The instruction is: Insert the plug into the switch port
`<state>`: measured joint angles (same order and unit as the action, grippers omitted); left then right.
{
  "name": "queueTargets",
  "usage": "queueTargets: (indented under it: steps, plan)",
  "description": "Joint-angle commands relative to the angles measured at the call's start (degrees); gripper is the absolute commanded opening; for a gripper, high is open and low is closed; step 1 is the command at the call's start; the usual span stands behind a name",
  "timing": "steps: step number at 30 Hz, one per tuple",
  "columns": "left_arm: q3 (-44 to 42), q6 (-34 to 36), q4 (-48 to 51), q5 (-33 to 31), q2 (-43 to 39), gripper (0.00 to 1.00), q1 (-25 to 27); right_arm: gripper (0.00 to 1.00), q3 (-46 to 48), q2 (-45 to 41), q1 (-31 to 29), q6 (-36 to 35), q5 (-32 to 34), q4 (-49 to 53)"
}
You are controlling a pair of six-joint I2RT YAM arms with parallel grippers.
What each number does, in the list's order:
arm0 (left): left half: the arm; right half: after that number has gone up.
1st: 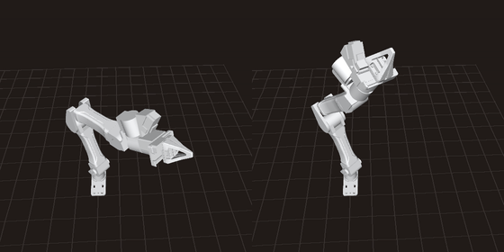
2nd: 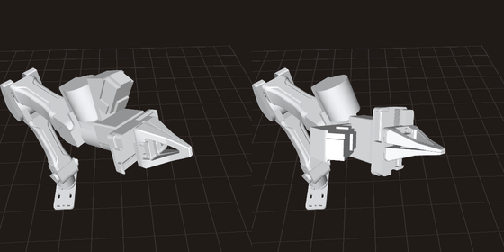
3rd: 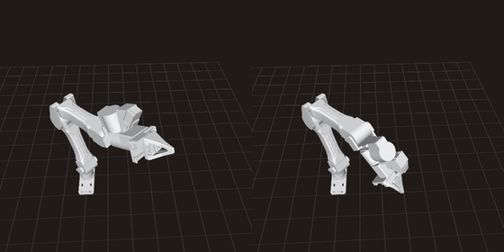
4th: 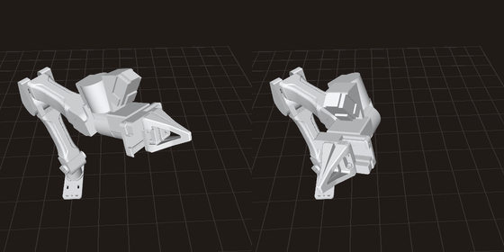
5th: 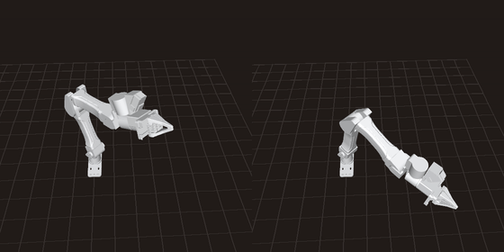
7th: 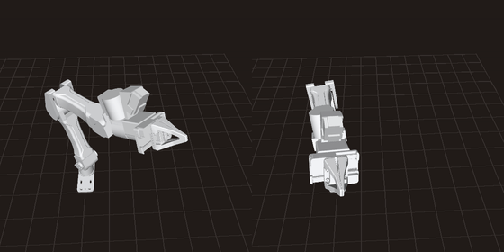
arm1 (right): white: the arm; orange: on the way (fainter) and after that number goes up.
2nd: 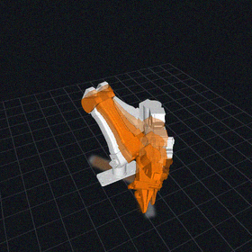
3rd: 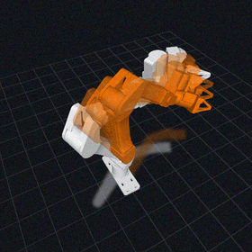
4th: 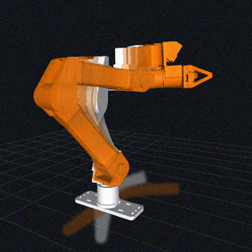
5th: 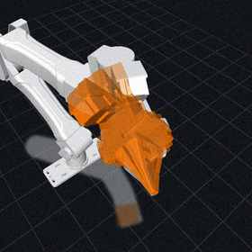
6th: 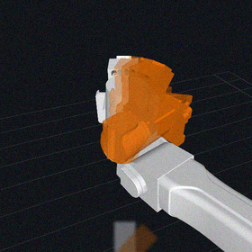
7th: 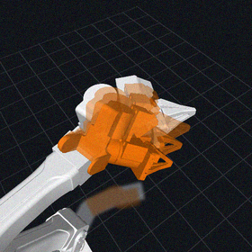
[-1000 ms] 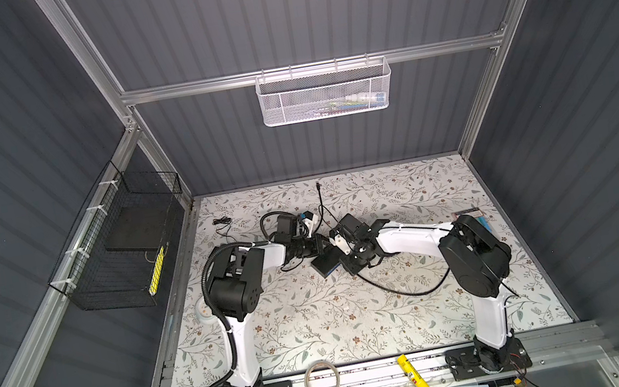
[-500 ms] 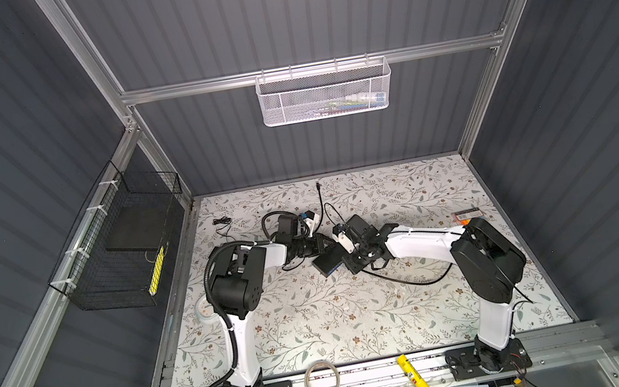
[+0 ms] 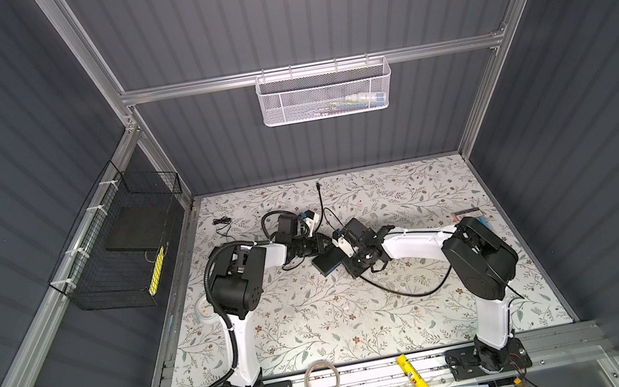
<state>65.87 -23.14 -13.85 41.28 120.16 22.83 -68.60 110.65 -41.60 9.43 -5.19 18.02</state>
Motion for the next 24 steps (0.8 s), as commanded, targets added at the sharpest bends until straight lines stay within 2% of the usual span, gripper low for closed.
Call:
queueTargets:
  steps: [1, 5, 9, 16, 24]
  plan:
    - [-2.24, -0.51, 9.62, 1.88, 3.0, 0.27, 2.63, 0.0, -3.07, 3.08, 0.24, -0.33, 0.56, -5.93]
    - [-2.63, -0.29, 9.96, 1.62, 2.61, 0.27, 2.71, 0.0, -4.11, 3.71, 0.21, -0.14, 0.28, -5.37]
    - [-2.34, -0.24, 10.96, 0.29, 2.44, 0.27, 2.66, 0.0, -1.98, 0.29, 0.17, -0.43, 1.07, -4.6]
    - [0.62, -1.03, 12.33, -0.41, 1.44, 0.44, 1.72, 0.0, 3.75, -9.98, 0.21, -1.68, 3.04, -3.04]
    - [3.32, 0.89, 16.17, -2.12, -1.45, 0.49, 0.73, 0.0, 7.11, -14.72, 0.21, -1.7, 3.52, -2.4]
